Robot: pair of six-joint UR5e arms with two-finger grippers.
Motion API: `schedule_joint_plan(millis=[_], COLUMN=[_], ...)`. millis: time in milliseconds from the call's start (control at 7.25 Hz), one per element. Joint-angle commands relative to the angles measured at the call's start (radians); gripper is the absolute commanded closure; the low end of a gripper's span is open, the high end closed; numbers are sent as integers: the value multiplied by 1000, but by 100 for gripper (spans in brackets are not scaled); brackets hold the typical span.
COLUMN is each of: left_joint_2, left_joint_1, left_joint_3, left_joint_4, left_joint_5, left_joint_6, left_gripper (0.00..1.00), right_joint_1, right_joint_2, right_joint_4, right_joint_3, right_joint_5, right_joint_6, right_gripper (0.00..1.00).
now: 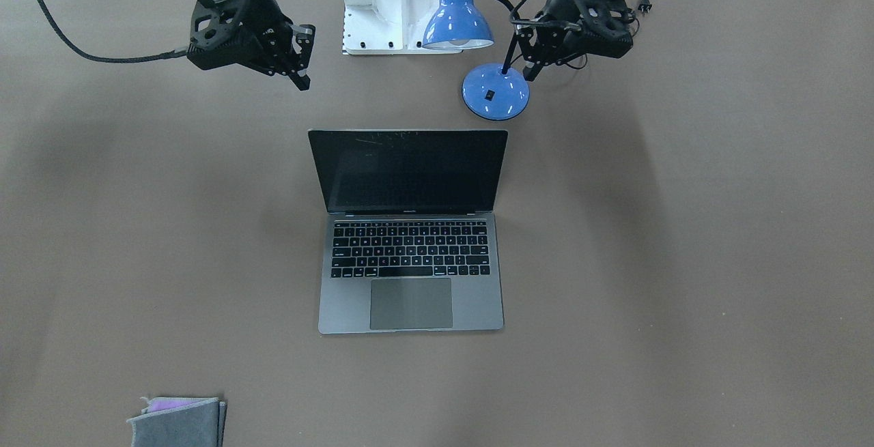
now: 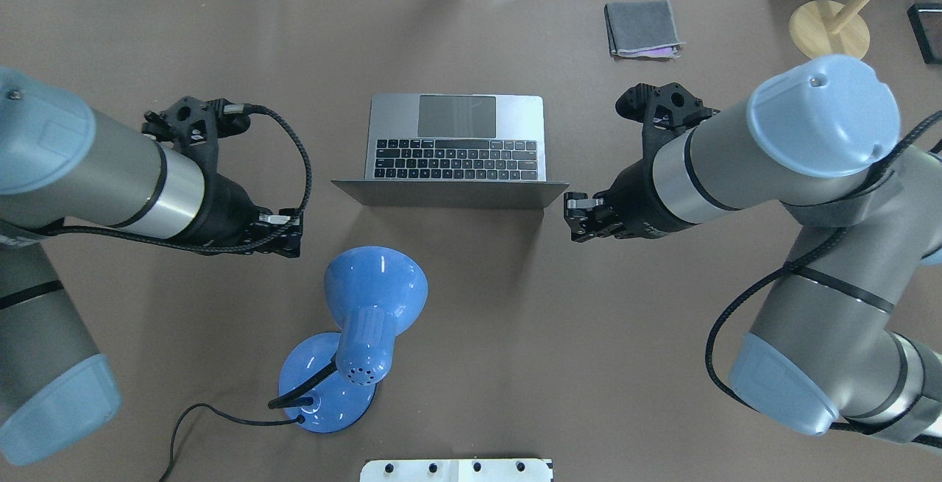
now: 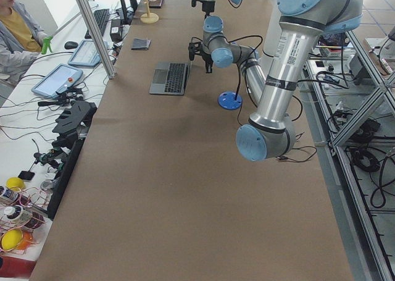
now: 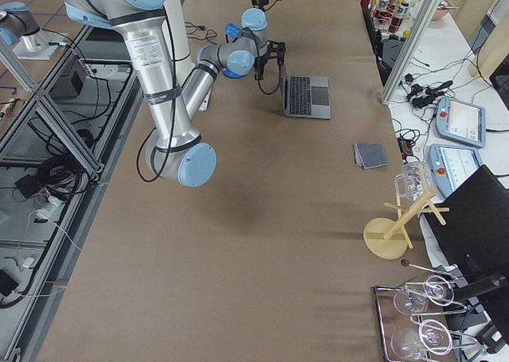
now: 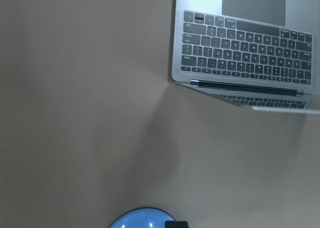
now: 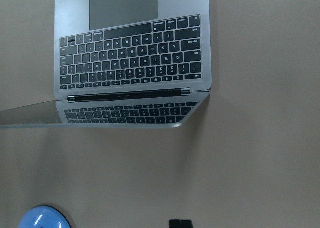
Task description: Close laptop
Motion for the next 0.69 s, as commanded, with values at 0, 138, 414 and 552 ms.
schedule_joint_plan(millis=[0,138,414,552], left_joint_2=[-85,-87,-96,-130], left_joint_1=[17,17,17,19], left_joint_3=[84,97,115,144], left_joint_4=[1,-5,-8,-6], left_joint_5=[32,41,75,96], left_joint_6=[-10,-9,-4,-4], left_gripper=[100,100,100,100], right_joint_1=[-5,-5,2,8], right_joint_2=[69,101,115,118], right_joint_4=[6,12,12,12], right_joint_3=[-81,-127,-151,-155], right_joint_5=[-40,-61,-75,-80], right_joint_6=[5,2,0,-3], right_gripper=[100,100,100,100])
